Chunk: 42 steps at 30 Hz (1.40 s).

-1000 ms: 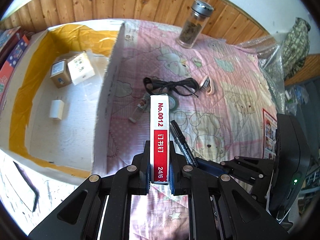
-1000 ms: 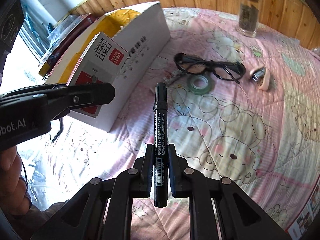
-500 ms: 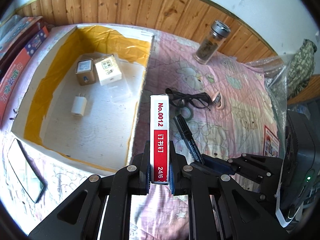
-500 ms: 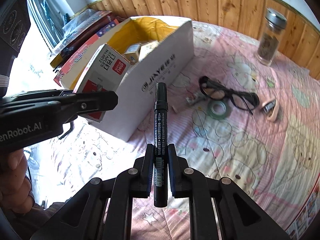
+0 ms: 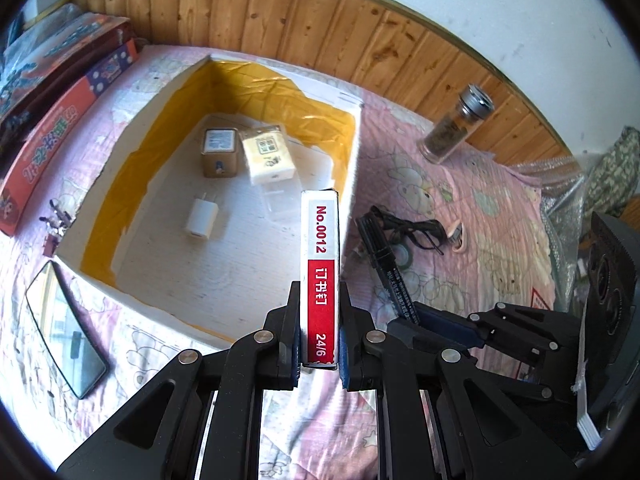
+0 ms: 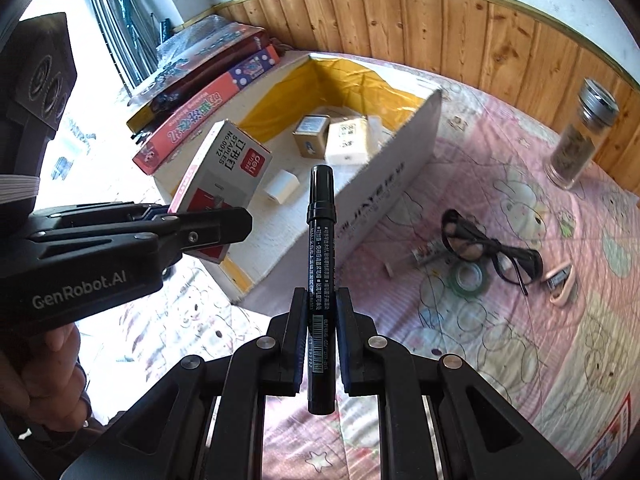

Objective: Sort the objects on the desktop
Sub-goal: 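Carry the marker and staple box over the cardboard box with both tools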

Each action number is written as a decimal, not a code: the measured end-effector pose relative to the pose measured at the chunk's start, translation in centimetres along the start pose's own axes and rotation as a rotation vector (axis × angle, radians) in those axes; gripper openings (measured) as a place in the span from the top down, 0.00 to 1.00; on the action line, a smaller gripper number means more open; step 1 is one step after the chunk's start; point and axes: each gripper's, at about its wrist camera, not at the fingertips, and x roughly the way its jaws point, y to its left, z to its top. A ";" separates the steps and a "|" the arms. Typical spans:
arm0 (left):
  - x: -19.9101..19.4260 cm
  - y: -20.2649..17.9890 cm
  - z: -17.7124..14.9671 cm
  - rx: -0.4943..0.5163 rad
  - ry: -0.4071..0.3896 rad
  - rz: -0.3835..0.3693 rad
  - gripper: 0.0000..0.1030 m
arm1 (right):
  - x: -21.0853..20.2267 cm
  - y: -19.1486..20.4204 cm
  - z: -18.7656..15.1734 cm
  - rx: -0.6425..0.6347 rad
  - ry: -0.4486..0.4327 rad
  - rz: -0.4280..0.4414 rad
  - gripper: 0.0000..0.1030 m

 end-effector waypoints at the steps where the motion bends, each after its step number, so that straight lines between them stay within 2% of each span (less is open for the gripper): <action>1: -0.1 0.3 0.1 -0.009 -0.004 0.002 0.87 | 0.0 0.3 0.4 -0.007 -0.002 0.005 0.86; 18: 0.5 6.8 2.6 -0.177 -0.018 0.038 0.87 | 1.8 3.8 6.5 -0.099 -0.011 0.073 0.86; 27: 2.6 10.3 4.3 -0.285 0.024 0.087 0.87 | 5.4 3.0 9.1 -0.056 0.042 0.131 0.86; 35: 4.7 11.4 5.3 -0.279 0.064 0.171 0.87 | 9.0 2.5 10.2 -0.034 0.107 0.157 0.86; 42: 6.7 11.5 5.8 -0.253 0.110 0.214 0.87 | 11.5 2.7 10.5 -0.064 0.165 0.133 0.86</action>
